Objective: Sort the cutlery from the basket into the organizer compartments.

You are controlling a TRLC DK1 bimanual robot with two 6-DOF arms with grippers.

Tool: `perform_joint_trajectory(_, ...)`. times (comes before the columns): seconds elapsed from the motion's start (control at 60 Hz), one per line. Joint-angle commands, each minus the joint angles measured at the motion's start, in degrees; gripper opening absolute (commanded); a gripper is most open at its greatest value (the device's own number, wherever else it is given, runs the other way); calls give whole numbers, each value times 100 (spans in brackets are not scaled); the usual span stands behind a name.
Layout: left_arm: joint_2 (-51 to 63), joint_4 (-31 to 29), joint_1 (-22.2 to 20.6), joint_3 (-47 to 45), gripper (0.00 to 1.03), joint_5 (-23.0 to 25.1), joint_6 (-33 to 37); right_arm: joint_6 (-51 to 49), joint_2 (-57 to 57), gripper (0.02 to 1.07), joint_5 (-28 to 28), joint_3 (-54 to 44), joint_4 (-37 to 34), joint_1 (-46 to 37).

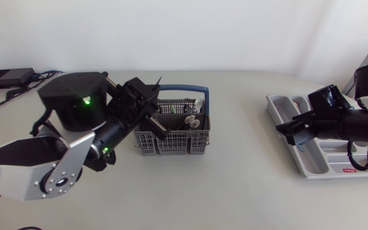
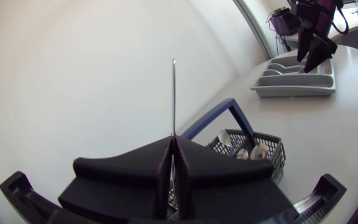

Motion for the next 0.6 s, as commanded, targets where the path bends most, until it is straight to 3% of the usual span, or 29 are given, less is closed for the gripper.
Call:
perform_joint_trajectory(0.0,-439,-134,-73,225,4,-17,126,155,-197,79,5,-72,-93,108)
perform_joint_trajectory(0.167,-1098,-1506,-73,972,4,159,-568,243,-575,79,-118,33,-286,328)
perform_joint_trajectory(0.267,-1186,-2226,-47,1403,4,423,-1016,286,-777,84,-514,130,-541,389)
perform_joint_trajectory(0.417,-1028,-3492,208,2229,3,1319,-1983,374,-1005,86,-1138,315,-857,609)
perform_joint_trajectory(0.583,-721,-4089,331,2615,3,2102,-2519,453,-988,86,-1929,473,-1077,732)
